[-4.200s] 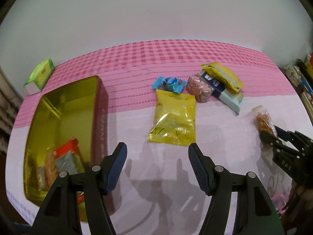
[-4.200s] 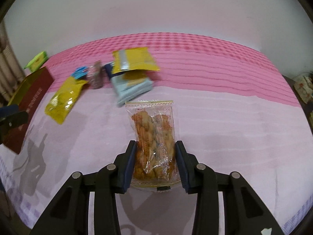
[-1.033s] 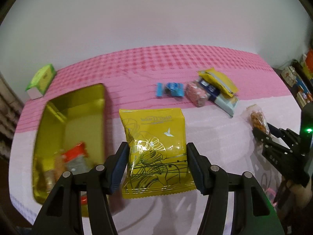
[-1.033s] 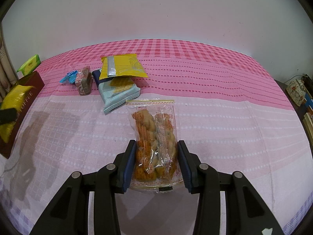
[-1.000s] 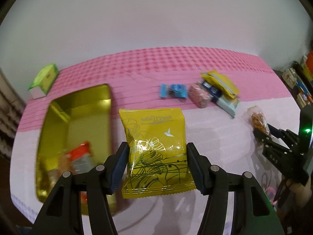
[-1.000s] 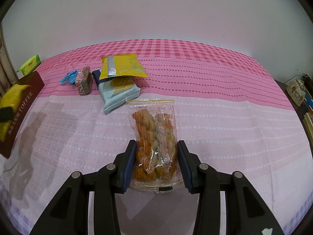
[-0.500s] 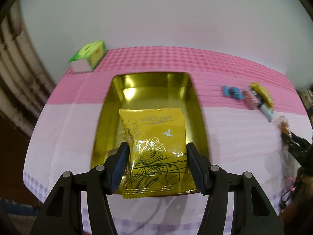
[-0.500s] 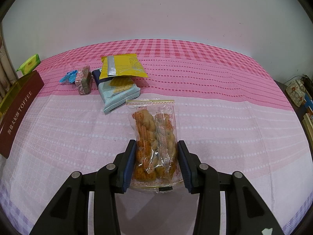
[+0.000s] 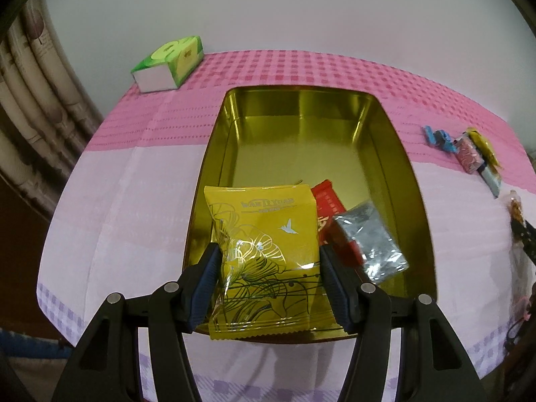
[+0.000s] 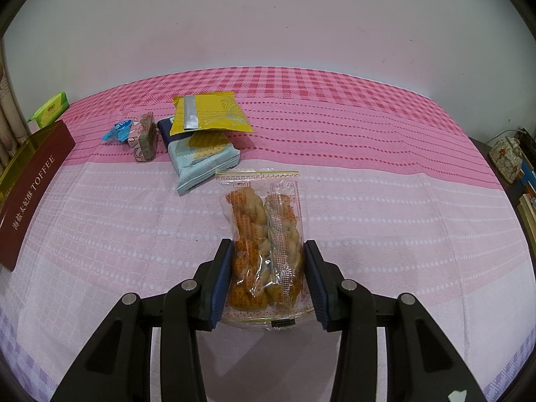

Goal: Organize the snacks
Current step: 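Carry the yellow bag into the gold tin and open the left gripper, then lower the clear twisted-snack bag into the gold tin and open the right gripper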

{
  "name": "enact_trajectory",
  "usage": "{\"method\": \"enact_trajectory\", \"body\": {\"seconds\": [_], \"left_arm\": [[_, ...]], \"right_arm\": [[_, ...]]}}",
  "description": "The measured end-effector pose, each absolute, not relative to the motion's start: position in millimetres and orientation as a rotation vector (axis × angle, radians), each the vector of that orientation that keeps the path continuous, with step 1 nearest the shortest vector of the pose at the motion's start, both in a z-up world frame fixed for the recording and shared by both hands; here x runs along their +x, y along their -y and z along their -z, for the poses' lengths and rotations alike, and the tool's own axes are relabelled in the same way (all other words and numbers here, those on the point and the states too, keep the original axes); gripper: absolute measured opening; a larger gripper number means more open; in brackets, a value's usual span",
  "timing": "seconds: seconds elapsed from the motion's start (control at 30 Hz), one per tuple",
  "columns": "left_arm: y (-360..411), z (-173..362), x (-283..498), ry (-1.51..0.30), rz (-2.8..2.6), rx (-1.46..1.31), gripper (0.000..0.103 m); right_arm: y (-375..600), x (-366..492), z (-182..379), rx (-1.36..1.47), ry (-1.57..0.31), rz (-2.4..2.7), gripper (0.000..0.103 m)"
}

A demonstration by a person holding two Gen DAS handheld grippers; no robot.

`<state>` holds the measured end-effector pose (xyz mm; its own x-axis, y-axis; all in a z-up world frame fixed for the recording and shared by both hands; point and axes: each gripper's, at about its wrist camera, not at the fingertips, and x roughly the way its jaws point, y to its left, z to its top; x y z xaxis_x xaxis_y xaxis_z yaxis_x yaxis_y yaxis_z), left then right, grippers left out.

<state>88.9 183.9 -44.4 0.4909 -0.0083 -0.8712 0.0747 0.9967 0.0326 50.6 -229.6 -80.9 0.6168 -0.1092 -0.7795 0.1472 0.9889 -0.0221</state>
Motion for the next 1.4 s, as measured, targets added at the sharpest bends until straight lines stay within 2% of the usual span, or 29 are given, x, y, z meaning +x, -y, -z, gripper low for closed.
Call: {"method": "enact_trajectory", "body": {"seconds": [0.73, 1.0, 1.4], "left_arm": [[-188, 52, 90, -1.086, 0.056, 0.066, 0.061], [-194, 49, 89, -1.089, 0.062, 0.043, 0.067], [-196, 22, 76, -0.994, 0.024, 0.018, 0.068]], "right_arm": [[230, 51, 80, 0.061, -0.902, 0.187, 0.038], [224, 53, 76, 0.068, -0.924, 0.228, 0.036], [163, 60, 35, 0.063, -0.897, 0.169, 0.036]]}}
